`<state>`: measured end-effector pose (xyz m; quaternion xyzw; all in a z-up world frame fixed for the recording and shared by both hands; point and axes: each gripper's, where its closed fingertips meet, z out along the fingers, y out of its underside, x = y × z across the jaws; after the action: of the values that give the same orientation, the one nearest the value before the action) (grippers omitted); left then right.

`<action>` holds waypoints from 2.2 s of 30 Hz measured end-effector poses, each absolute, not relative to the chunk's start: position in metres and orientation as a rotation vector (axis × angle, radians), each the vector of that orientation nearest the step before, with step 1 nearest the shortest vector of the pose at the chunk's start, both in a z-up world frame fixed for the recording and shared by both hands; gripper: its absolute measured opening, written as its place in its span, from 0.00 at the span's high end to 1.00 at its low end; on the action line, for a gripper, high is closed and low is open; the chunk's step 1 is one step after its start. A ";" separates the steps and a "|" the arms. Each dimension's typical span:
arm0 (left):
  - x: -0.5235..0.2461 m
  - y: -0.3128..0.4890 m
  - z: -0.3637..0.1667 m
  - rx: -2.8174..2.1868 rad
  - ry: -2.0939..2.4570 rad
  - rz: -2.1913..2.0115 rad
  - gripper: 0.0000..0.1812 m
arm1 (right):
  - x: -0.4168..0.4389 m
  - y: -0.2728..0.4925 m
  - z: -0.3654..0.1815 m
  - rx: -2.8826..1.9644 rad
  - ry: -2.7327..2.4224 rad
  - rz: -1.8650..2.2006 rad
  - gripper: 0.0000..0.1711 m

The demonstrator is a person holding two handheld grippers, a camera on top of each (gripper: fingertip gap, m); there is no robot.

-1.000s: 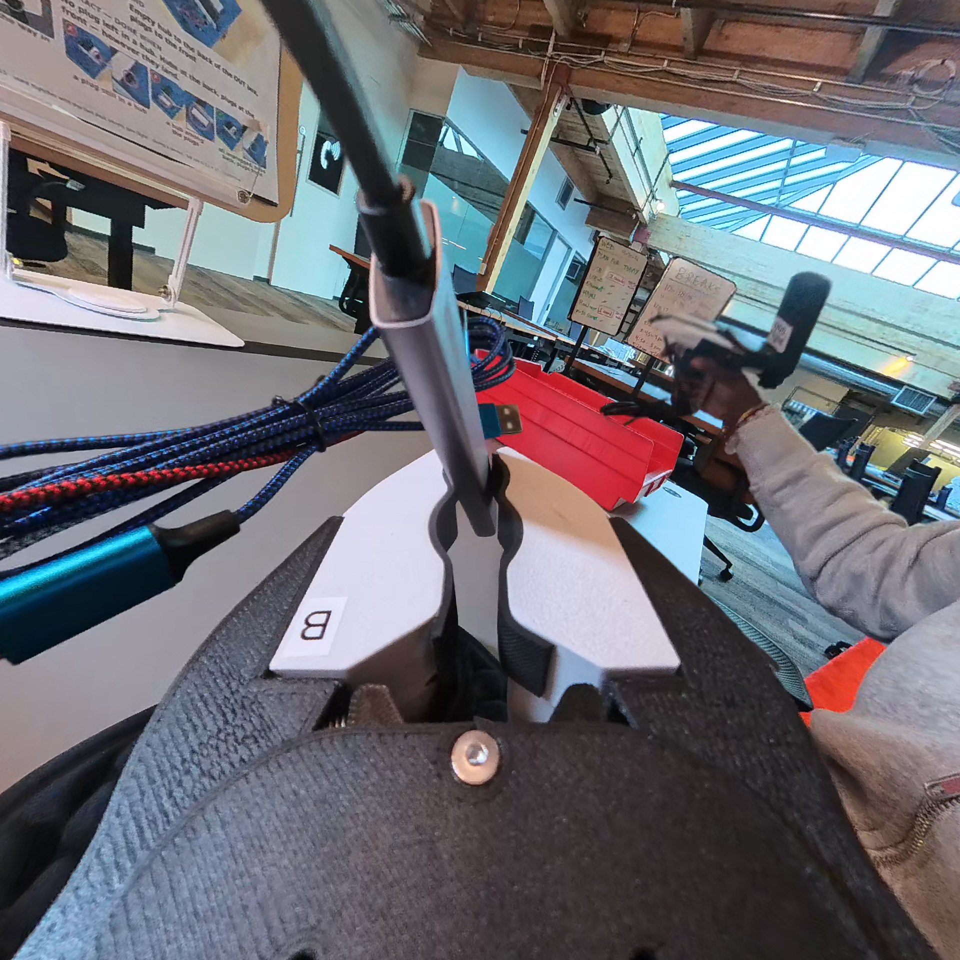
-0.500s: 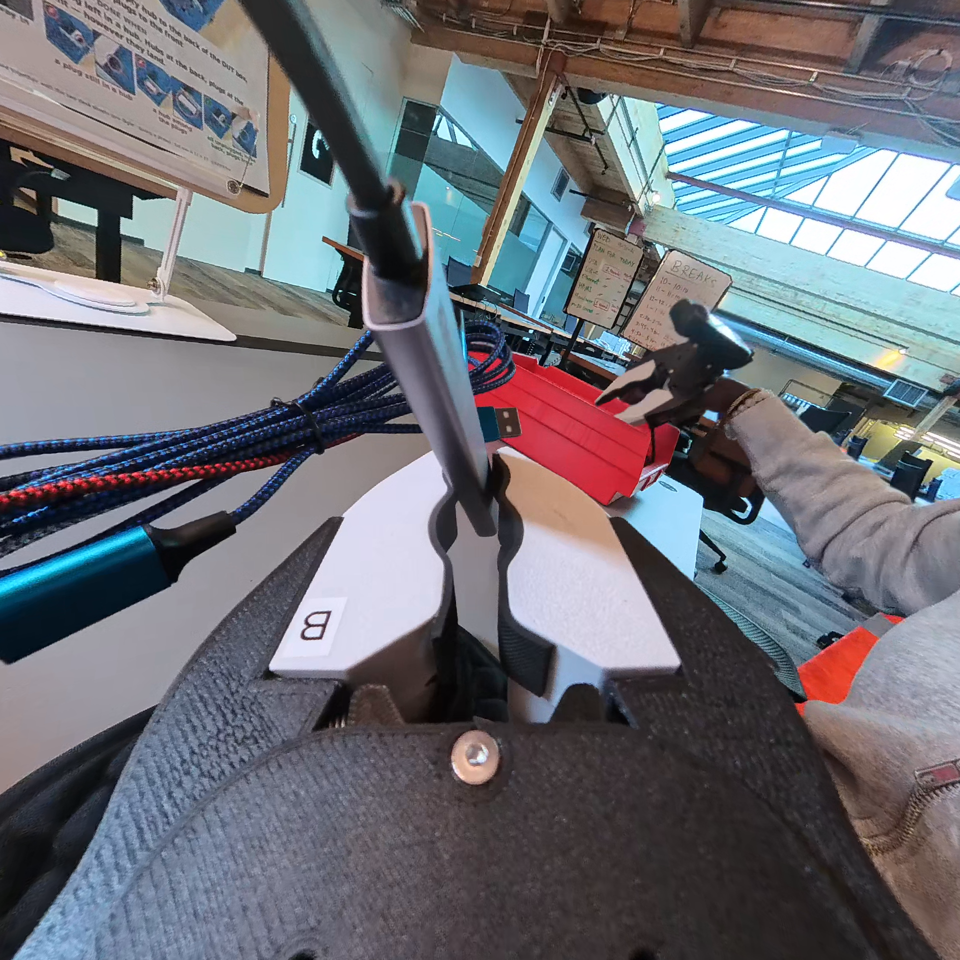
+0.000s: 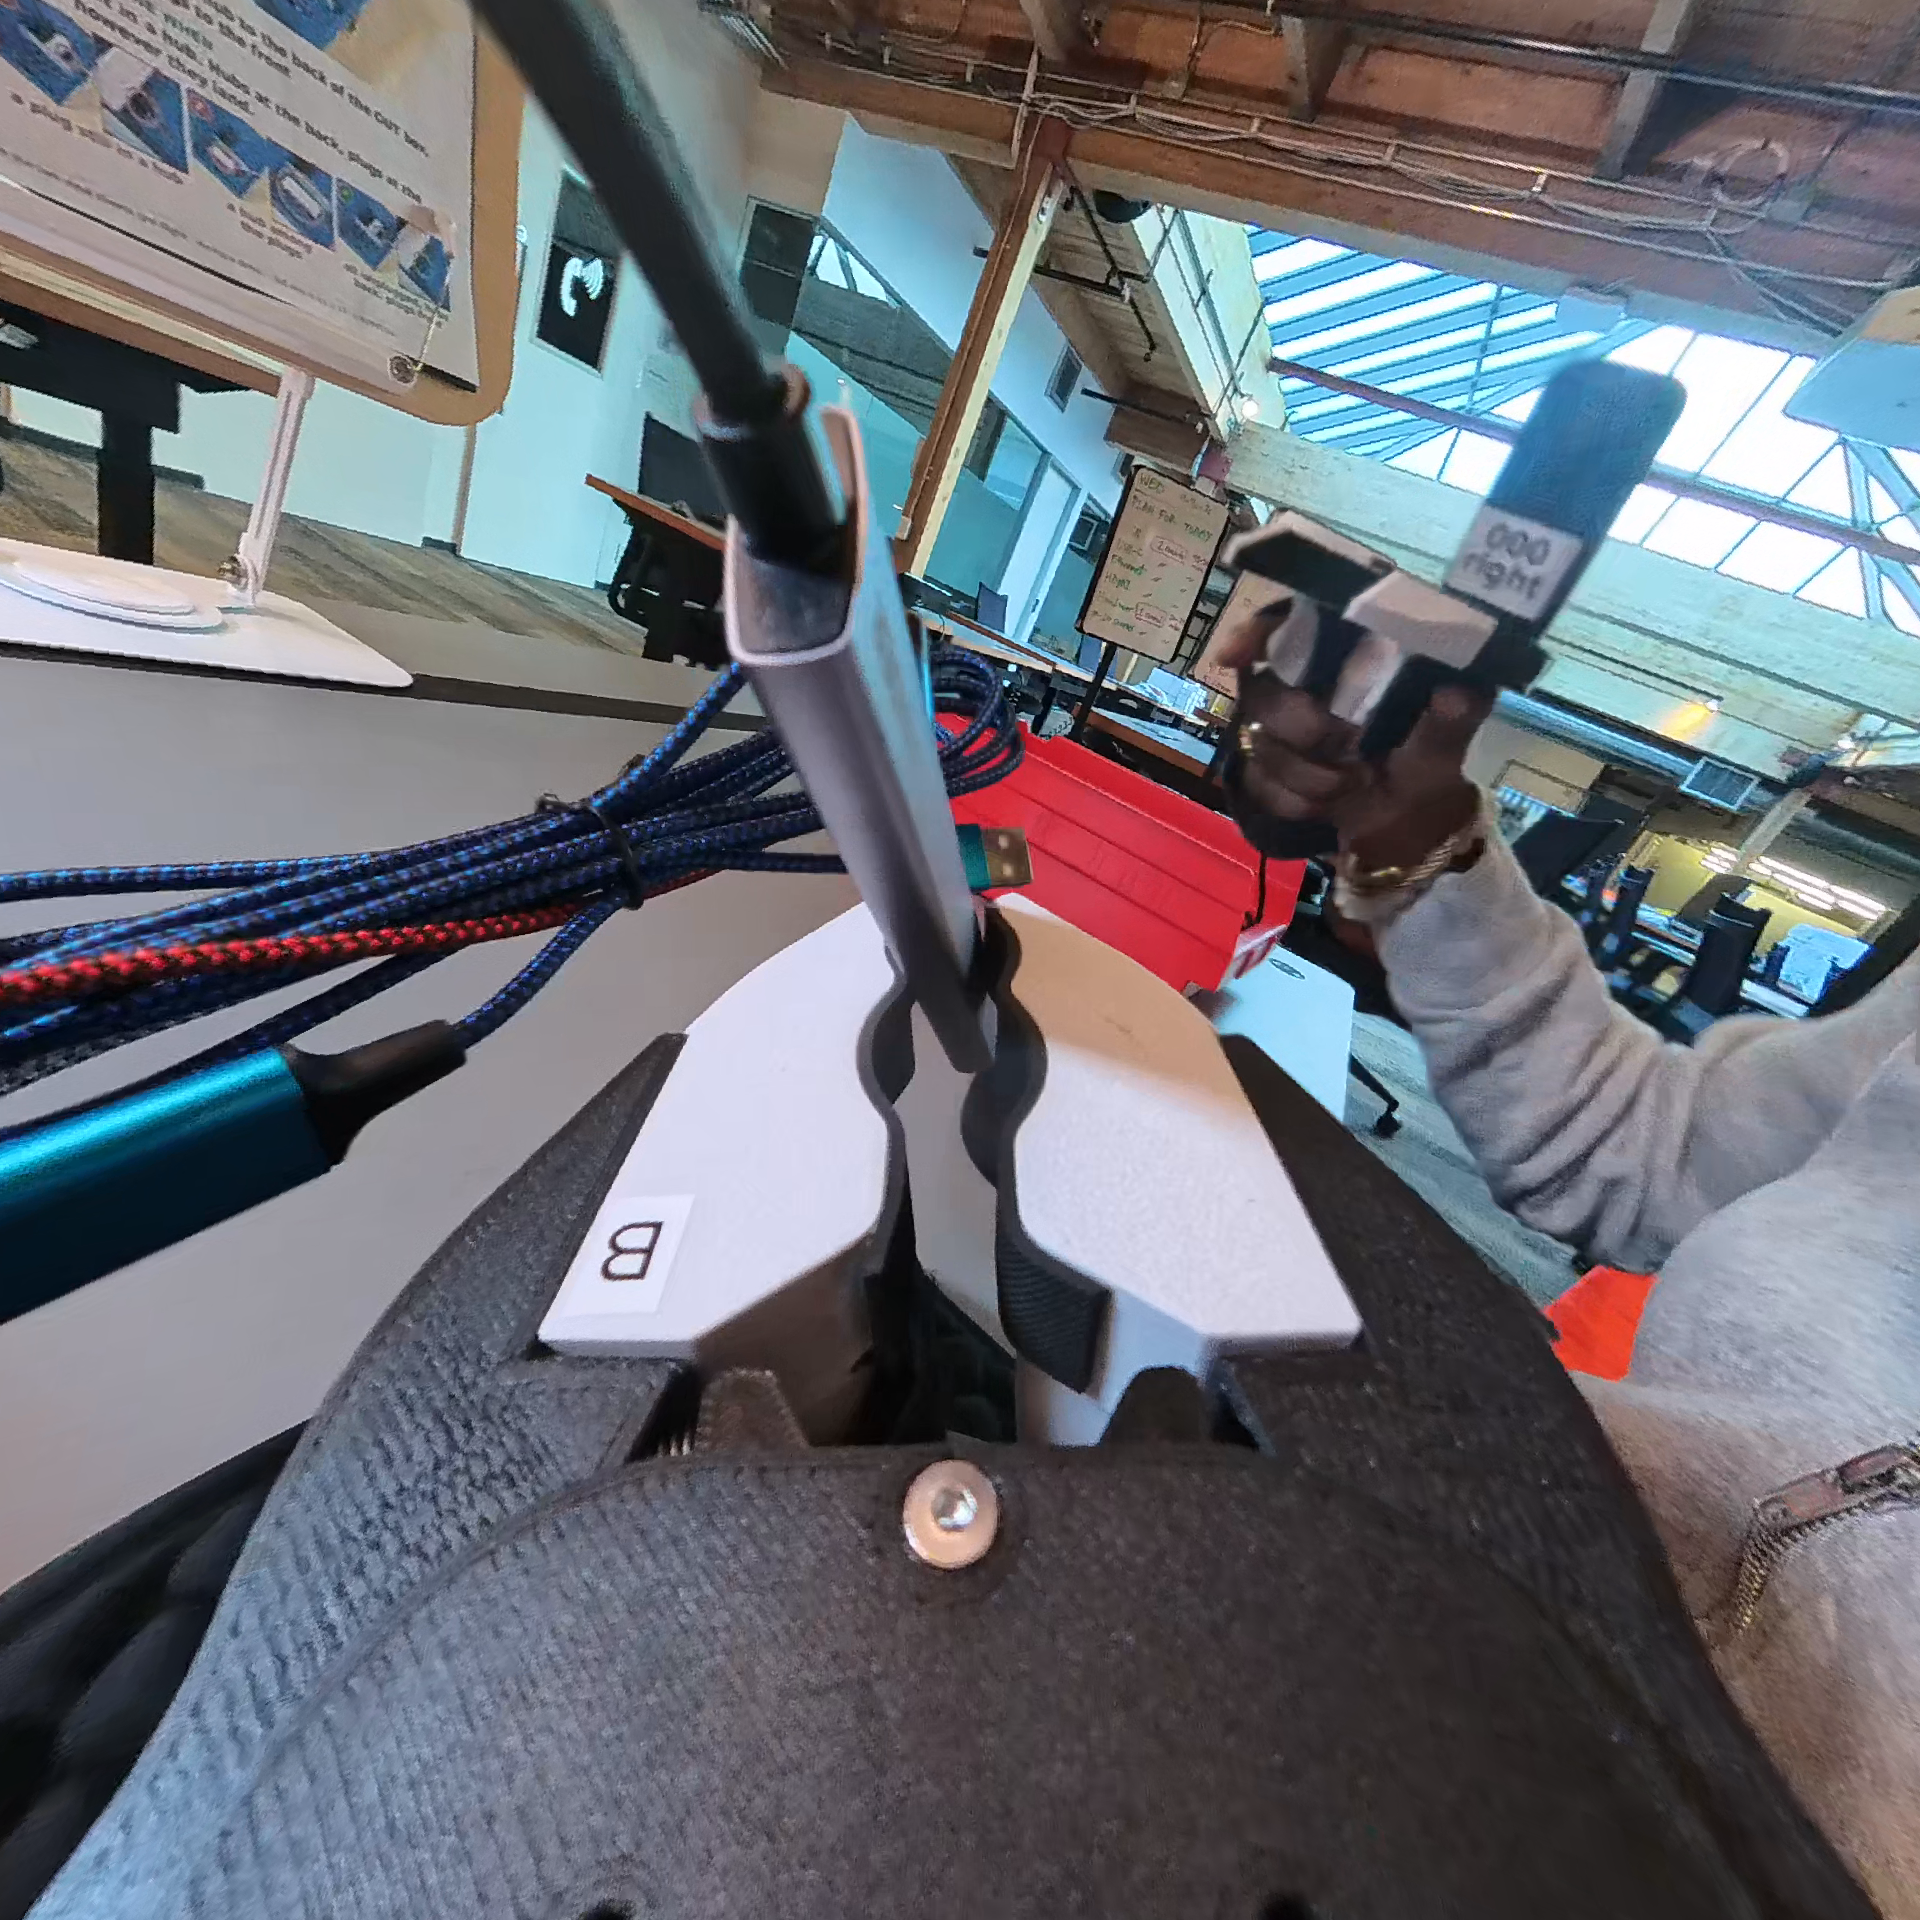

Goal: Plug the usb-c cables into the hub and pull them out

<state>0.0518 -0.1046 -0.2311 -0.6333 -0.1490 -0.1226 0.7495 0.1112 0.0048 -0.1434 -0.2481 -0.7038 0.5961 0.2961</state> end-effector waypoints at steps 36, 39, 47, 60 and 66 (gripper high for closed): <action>0.099 -0.074 -0.296 -1.959 -0.092 -0.256 0.93 | 0.052 -0.087 -0.273 0.442 -2.129 0.156 0.88; 0.099 -0.073 -0.295 -1.958 -0.091 -0.260 0.93 | 0.047 -0.091 -0.267 0.407 -2.074 0.199 0.98; 0.085 -0.087 -0.263 -1.675 -0.208 -0.442 0.91 | 0.042 -0.097 -0.260 0.202 -2.071 0.483 0.98; 0.074 -0.088 -0.258 -1.622 -0.291 -0.453 0.92 | 0.032 -0.096 -0.257 0.104 -1.998 0.510 0.98; 0.060 -0.090 -0.258 -1.602 -0.377 -0.322 0.94 | 0.029 -0.092 -0.247 0.089 -1.908 0.460 0.87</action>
<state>0.0602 -0.0901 -0.2580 -0.7104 -0.1672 -0.1427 0.6686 0.0289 -0.0921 -0.2473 0.0378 -0.8078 0.1949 0.5550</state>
